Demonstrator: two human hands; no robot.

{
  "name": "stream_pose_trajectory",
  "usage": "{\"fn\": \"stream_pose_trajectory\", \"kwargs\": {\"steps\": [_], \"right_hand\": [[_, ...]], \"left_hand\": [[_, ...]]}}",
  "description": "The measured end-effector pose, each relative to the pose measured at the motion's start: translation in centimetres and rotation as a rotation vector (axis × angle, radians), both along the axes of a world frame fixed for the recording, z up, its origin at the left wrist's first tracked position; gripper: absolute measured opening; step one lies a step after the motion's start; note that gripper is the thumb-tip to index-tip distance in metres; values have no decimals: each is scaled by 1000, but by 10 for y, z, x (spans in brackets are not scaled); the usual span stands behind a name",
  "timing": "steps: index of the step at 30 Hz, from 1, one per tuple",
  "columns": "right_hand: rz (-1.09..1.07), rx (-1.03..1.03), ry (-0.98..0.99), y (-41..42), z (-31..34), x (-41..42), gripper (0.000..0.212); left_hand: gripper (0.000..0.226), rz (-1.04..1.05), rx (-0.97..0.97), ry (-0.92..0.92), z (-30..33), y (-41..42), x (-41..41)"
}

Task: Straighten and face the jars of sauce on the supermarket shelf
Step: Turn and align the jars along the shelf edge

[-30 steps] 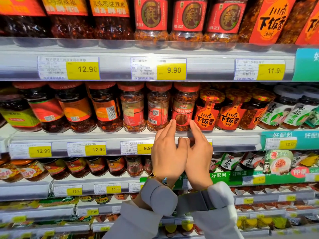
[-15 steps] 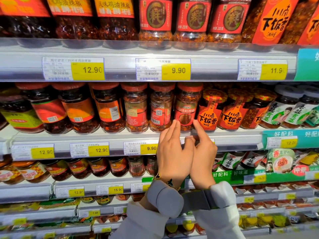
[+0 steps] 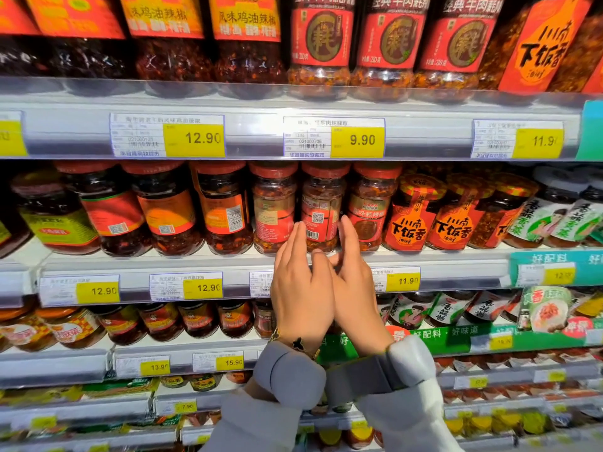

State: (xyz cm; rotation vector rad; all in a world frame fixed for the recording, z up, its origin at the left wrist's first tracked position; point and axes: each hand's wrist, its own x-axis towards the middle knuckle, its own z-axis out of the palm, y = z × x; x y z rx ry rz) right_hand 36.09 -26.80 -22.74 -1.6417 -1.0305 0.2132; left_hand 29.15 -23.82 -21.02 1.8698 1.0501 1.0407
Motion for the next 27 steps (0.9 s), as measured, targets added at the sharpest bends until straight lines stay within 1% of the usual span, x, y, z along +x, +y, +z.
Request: {"fn": "stream_pose_trajectory", "kwargs": {"steps": [3, 6, 14, 21, 22, 24, 26, 27], "right_hand": [[-39, 39, 72, 3, 1, -1, 61], [-91, 95, 113, 4, 0, -5, 55], [-123, 138, 142, 3, -3, -10, 56], [-71, 29, 64, 4, 7, -6, 60], [-85, 26, 31, 3, 9, -8, 59], [-184, 70, -10, 0, 10, -11, 53], [-253, 104, -13, -3, 9, -15, 48], [-248, 107, 5, -4, 9, -16, 46]], "left_hand": [[48, -46, -34, 8, 3, 3, -2], [48, -51, -71, -23, 4, 6, -3], [47, -66, -111, -67, 5, 8, -6], [46, -42, -112, -64, 9, 1, -8], [46, -26, -104, -66, 8, 1, -8], [46, -7, -92, -71, 10, 2, -9], [48, -35, -88, -66, 13, 5, -7], [49, -66, -90, -57, 14, 6, -6]]}}
